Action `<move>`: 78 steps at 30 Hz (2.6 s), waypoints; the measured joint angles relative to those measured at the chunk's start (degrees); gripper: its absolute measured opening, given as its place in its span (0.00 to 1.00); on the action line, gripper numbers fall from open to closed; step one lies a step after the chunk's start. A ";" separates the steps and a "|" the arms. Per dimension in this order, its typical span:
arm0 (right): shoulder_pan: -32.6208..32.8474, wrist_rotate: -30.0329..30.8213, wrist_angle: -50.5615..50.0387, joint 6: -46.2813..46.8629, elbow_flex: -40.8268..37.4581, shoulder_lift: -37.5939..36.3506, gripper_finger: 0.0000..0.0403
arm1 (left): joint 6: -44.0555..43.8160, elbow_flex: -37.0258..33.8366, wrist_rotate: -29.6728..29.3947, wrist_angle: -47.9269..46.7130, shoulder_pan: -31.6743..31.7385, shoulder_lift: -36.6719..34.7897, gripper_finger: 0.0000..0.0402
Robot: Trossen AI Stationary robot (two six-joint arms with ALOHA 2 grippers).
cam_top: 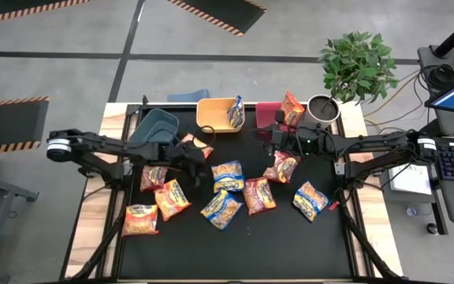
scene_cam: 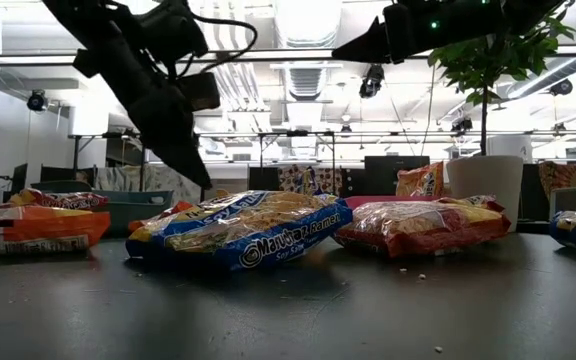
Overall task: Sort Maruchan noodles
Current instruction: Put the red noodle into the blue bin
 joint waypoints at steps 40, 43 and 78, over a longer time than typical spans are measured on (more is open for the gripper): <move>-1.29 0.05 -1.38 2.02 -0.03 0.02 0.29 | -48.63 13.68 -15.98 -55.85 -5.31 1.94 0.56; -1.29 0.06 -1.38 2.00 -0.02 0.02 0.29 | -48.95 11.88 -15.60 -53.02 -5.64 1.94 0.56; -1.29 0.07 -1.43 1.95 -0.03 0.02 0.29 | -53.77 2.49 -15.87 -45.78 -7.49 1.94 0.31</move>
